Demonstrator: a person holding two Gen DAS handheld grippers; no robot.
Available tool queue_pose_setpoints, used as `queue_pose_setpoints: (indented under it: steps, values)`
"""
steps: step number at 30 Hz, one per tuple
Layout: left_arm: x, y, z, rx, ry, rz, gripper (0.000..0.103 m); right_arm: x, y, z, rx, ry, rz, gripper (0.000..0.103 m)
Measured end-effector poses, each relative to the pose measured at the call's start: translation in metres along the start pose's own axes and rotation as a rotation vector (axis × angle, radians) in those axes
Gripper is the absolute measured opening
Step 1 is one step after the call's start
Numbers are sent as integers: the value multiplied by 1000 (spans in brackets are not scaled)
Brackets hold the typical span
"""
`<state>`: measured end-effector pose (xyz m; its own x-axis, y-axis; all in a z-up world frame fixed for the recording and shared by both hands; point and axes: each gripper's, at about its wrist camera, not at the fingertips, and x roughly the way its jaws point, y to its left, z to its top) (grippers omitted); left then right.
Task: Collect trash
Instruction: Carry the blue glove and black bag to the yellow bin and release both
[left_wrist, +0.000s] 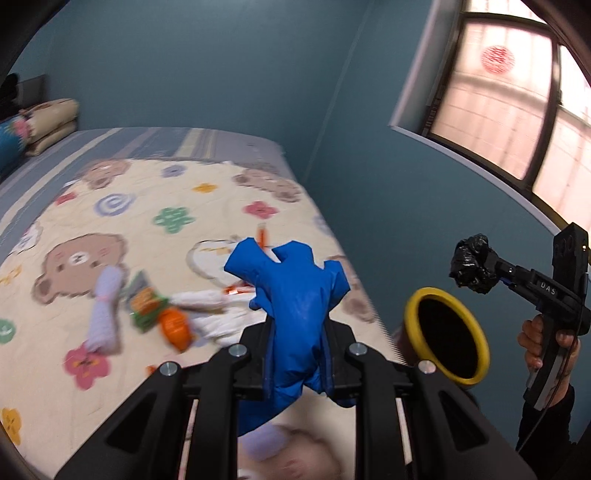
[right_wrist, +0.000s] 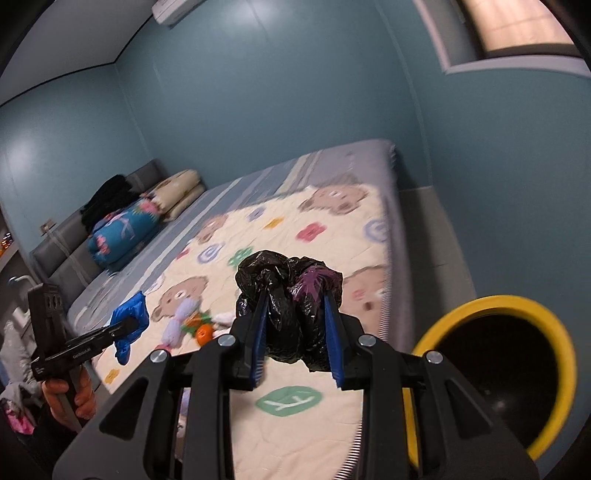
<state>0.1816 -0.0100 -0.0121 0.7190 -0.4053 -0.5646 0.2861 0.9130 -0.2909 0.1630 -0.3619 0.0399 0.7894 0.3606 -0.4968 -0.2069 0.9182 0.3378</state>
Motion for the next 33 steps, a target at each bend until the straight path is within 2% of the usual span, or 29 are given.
queue_pose_setpoints:
  steps: [6,11,23,26,33]
  values:
    - [29,-52,14,51,18,-83,18,-34,-34,8,48,-67,-82,27]
    - [59,-91,19,97,48,-149,18,-47,-60,9,75,-93,-154,27]
    - [134,-176,17,174,131,-292,18,-55,-116,7,127,-120,-316,27]
    - [153,-198,12,192,160,-325,18,-53,-127,5,124,-121,-389,27]
    - [196,-236,-7,213,234,-364,18,-41,-156,-3,160,-105,-470,27]
